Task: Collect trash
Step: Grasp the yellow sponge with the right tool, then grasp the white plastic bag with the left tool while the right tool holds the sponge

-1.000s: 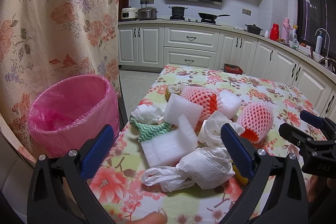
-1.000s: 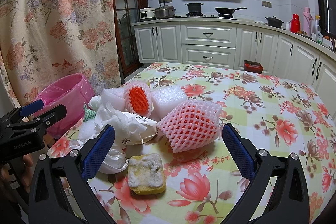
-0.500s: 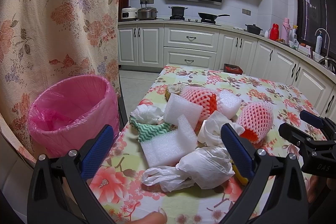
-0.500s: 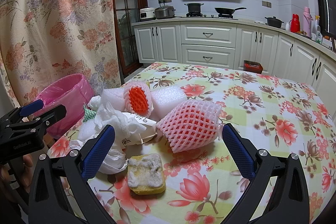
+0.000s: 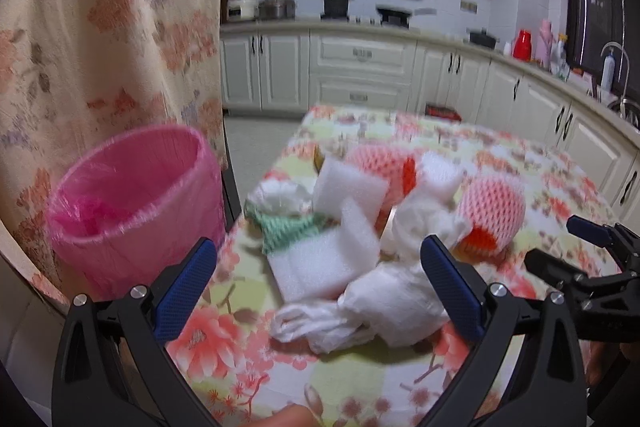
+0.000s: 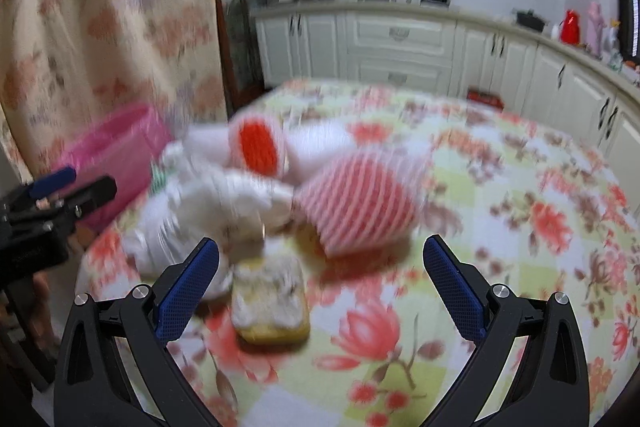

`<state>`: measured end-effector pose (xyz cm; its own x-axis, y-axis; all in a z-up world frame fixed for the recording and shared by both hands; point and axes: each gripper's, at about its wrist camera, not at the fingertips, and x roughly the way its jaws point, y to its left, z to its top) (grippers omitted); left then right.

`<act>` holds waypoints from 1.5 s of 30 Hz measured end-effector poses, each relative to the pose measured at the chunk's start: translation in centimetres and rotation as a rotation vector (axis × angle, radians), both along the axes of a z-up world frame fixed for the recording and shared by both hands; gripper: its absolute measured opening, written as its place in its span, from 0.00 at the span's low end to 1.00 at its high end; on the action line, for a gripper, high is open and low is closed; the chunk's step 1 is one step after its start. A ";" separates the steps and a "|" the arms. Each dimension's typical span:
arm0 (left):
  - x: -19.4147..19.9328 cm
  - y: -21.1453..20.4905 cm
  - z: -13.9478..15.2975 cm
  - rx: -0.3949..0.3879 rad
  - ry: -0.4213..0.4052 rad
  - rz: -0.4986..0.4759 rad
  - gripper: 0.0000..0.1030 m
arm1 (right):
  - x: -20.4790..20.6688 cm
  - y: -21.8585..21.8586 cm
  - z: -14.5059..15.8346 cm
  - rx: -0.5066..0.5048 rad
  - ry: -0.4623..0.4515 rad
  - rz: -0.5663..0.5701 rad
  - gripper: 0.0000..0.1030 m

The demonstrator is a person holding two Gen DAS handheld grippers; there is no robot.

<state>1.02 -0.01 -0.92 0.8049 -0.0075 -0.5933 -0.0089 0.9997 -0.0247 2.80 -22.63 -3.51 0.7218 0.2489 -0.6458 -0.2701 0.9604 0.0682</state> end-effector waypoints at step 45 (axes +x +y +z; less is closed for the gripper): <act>1.9 -2.3 -3.4 -0.132 0.159 -0.139 0.81 | 0.8 1.3 -3.3 -0.052 0.166 0.097 0.49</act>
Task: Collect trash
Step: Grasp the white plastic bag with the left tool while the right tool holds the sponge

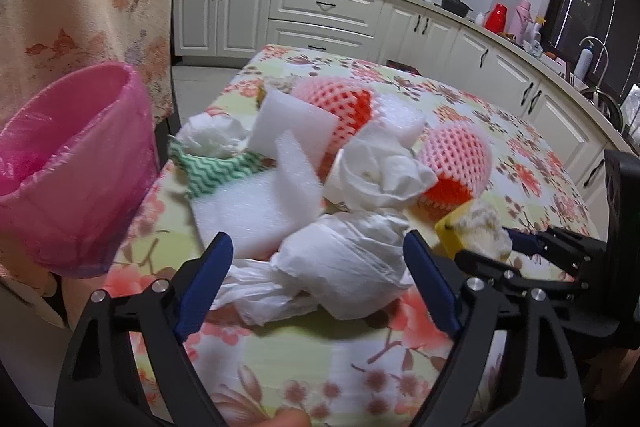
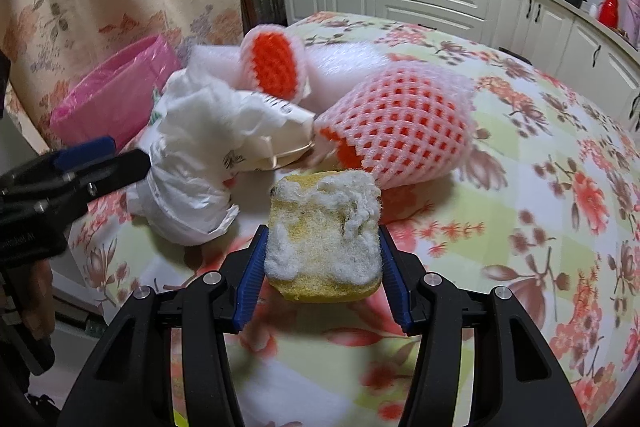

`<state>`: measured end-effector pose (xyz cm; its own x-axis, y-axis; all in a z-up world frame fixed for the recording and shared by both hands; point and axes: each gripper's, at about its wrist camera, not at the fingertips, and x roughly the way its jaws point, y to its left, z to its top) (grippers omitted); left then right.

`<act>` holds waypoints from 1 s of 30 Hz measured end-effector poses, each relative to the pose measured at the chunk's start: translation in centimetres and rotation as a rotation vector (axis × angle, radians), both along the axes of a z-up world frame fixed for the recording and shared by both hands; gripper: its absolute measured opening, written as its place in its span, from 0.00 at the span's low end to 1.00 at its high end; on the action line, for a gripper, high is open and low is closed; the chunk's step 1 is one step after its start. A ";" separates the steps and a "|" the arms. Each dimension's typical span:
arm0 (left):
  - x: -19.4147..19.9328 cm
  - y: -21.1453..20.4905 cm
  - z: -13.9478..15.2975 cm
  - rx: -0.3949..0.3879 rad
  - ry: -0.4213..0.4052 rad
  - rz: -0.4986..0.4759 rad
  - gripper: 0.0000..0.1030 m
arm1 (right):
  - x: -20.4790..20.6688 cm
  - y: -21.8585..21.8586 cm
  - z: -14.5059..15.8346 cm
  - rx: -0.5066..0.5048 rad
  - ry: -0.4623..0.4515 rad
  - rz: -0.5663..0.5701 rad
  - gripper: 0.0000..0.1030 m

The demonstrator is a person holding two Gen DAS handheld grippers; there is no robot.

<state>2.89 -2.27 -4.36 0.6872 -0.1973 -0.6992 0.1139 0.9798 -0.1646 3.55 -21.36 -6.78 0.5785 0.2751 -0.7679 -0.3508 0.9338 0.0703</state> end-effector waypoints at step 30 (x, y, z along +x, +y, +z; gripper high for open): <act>0.3 0.2 -0.6 -0.022 0.095 -0.034 0.42 | -0.4 -0.2 2.2 0.035 -0.049 0.009 0.49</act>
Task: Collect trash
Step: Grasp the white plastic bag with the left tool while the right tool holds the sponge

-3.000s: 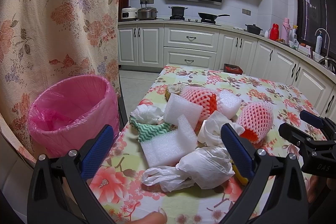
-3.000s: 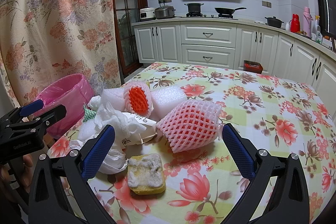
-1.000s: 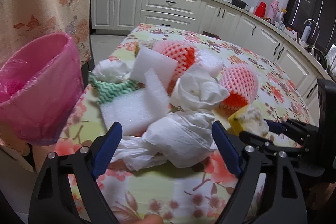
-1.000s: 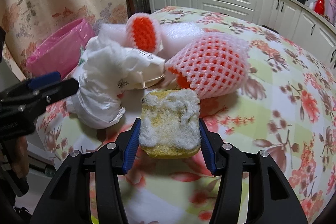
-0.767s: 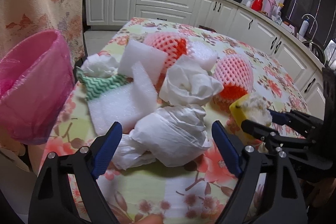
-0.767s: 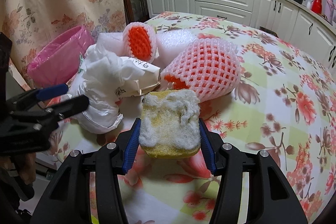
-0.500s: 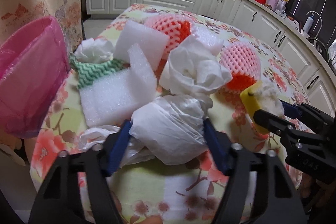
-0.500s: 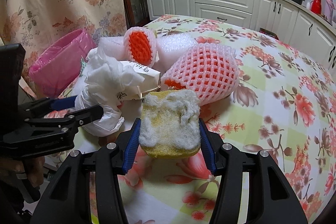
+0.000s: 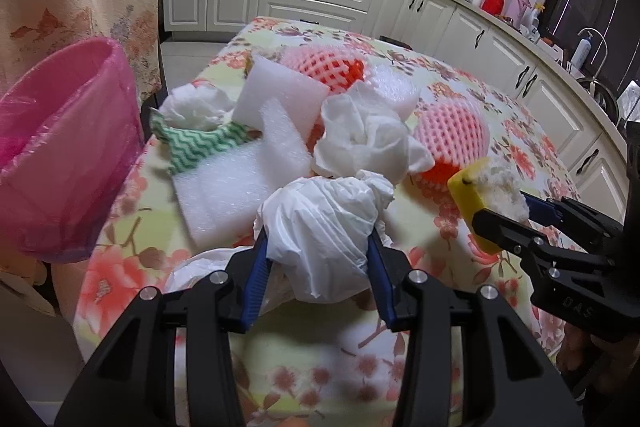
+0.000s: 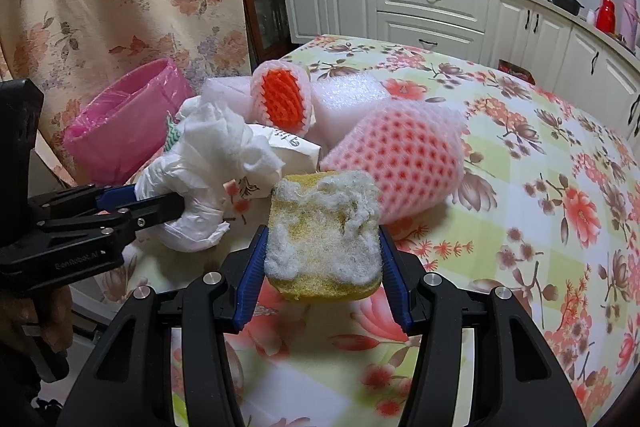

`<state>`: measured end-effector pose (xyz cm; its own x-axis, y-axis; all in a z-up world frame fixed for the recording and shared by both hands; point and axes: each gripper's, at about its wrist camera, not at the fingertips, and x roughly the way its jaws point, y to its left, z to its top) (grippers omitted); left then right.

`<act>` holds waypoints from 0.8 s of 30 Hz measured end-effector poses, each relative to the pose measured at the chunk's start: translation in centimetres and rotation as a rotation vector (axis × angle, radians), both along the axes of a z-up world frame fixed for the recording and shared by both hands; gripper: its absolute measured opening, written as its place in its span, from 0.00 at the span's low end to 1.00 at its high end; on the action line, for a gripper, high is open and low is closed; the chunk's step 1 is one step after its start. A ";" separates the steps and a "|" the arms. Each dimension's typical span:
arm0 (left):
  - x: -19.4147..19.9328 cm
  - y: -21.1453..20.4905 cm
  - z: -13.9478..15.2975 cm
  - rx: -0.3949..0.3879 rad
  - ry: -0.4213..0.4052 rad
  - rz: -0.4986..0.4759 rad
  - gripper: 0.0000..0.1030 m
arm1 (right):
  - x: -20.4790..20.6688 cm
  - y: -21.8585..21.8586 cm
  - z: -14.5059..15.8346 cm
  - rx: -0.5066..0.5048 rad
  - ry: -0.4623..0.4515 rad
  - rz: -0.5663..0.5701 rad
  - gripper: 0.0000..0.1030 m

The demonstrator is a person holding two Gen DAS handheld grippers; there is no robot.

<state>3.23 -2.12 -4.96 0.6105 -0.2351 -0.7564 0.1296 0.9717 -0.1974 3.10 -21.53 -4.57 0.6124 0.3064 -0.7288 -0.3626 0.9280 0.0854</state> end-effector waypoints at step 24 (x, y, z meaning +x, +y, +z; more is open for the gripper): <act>-2.8 3.1 2.2 0.015 -0.029 0.073 0.42 | -1.4 0.7 1.1 -0.001 -0.031 0.008 0.49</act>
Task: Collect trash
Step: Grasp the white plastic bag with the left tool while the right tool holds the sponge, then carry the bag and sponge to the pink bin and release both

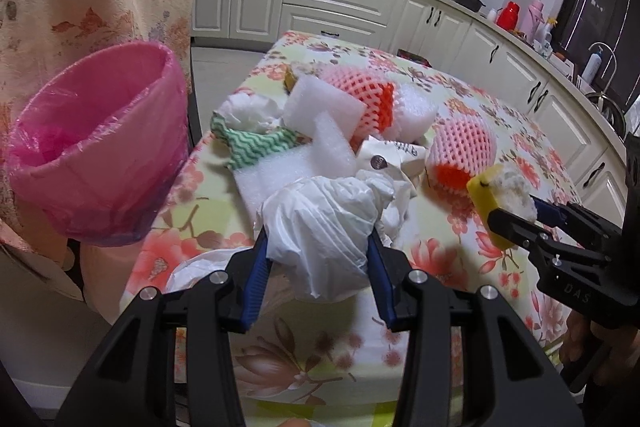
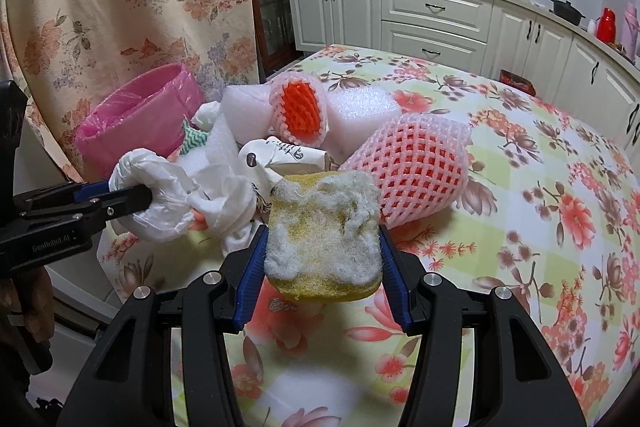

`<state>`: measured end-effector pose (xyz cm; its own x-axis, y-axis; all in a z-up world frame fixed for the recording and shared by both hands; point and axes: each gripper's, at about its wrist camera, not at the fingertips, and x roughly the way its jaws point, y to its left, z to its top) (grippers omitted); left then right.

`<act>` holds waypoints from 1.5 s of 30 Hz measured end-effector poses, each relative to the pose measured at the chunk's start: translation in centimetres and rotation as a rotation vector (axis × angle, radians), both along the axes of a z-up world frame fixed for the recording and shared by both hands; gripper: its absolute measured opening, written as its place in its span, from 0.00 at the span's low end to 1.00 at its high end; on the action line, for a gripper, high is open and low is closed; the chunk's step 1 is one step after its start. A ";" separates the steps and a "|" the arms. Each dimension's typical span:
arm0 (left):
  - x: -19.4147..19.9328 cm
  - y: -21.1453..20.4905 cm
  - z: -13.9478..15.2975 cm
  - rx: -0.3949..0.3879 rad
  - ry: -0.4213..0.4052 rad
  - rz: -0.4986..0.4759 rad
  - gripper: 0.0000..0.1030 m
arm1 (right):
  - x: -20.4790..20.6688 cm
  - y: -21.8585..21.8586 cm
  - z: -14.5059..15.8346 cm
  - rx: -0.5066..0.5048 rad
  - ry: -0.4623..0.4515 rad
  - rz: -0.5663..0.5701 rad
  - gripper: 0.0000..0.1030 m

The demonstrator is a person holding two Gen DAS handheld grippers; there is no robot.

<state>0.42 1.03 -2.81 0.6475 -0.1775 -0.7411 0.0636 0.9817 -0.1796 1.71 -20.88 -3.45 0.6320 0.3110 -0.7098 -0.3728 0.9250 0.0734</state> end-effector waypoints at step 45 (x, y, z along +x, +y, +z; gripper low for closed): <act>1.2 12.8 10.4 0.015 -0.271 0.236 0.42 | 5.0 8.4 7.3 0.039 -0.133 0.108 0.49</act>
<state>1.62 13.84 7.59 0.8428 0.0100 -0.5382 -0.1219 0.9774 -0.1727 6.76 -12.50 3.86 0.6809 0.4079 -0.6083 -0.4784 0.8766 0.0522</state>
